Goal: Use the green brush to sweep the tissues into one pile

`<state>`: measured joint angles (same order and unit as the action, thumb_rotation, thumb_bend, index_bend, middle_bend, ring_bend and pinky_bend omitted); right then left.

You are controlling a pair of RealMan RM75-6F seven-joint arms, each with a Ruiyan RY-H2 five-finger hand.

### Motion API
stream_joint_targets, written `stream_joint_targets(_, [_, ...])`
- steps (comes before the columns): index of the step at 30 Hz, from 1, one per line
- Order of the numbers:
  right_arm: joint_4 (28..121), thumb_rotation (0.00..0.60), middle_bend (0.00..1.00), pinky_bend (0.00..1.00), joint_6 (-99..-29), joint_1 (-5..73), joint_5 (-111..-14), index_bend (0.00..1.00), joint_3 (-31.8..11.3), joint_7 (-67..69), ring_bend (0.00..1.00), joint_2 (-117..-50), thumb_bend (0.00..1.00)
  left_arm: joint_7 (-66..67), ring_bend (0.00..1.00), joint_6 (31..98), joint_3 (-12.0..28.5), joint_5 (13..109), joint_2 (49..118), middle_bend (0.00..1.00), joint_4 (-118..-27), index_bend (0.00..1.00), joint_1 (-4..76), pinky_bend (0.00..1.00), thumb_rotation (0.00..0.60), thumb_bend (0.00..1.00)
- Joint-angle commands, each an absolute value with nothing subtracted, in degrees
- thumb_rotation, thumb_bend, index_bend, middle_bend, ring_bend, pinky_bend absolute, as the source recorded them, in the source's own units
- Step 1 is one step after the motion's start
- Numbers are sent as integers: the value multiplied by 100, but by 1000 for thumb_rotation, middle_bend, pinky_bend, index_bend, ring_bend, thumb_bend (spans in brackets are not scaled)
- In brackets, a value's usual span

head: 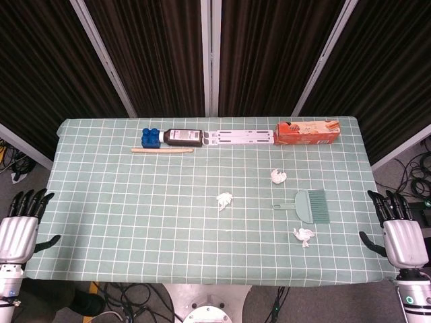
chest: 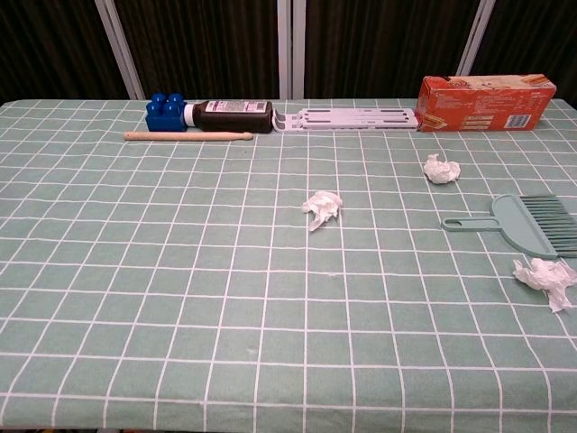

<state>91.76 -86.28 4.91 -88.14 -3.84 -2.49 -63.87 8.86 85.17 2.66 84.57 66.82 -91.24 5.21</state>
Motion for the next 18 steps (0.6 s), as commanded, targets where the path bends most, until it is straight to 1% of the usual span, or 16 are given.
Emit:
stream_joint_targets(1, [9175,600,148,0,-8628,493,-8828,0,-378,-232,0,-6385,147,890,44,8507,263,8455,6678,78,-9131,122,524,53,600,0])
stream_joint_targets(5, [9202,600,174,0,-8575,510,-8828,1,-363,-157,0,-6379,152,884,44,8521,254,8453,6679,78,-9133,121,510,53,600,0])
stream_joint_targets(7, [9254,600,198,0,-8457,570,-8825,19,-356,-90,0,-6368,152,877,45,8530,249,8452,6685,78,-9131,122,501,53,600,0])
stream_joint_targets(9, [9293,600,223,0,-8311,675,-8846,65,-370,-48,0,-6372,153,870,45,8529,249,8451,6691,78,-9130,122,500,53,600,0])
stream_joint_targets(12, [9308,600,256,0,-7956,944,-8849,146,-436,-74,0,-6438,157,855,45,8544,250,8476,6697,78,-9119,122,503,53,600,0])
stream_joint_targets(14, [9293,600,276,0,-7589,1188,-8769,187,-498,-153,0,-6514,159,846,45,8566,245,8500,6697,78,-9110,122,497,53,600,0])
stream_joint_targets(18, [9217,600,293,0,-6784,1697,-8469,232,-630,-454,0,-6750,160,823,45,8585,239,8493,6693,78,-9104,122,477,53,600,0])
